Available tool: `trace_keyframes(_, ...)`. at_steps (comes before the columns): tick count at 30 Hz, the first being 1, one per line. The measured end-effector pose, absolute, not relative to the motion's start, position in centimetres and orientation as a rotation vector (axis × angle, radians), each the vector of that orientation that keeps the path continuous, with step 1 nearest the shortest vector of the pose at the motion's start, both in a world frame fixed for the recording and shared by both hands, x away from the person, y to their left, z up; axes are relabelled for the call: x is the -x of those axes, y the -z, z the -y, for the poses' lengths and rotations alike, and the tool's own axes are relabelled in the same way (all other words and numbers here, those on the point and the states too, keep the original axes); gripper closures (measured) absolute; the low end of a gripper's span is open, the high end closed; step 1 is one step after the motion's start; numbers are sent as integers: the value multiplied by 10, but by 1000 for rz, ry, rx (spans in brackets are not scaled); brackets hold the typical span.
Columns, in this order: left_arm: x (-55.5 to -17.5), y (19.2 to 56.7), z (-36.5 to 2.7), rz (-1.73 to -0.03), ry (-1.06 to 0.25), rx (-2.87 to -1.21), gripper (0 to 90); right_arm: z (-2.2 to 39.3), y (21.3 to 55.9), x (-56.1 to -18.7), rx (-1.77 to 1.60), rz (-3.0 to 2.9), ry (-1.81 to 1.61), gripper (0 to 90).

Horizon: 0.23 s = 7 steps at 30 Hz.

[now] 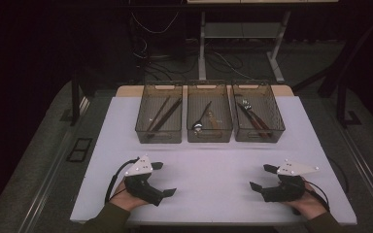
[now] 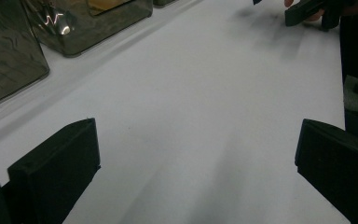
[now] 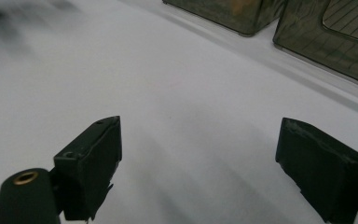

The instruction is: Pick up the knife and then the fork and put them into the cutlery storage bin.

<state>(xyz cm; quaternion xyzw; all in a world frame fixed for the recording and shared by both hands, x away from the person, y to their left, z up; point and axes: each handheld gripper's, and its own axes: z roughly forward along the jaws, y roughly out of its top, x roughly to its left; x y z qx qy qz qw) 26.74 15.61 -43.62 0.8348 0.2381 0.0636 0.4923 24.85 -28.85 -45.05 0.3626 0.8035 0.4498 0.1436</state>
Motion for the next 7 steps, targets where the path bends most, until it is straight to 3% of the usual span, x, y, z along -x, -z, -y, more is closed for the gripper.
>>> trace_keyframes(7,-268,436,-156,-581,-152,-2029,0,289,449,-248,-1043,-2316,-1297,145)
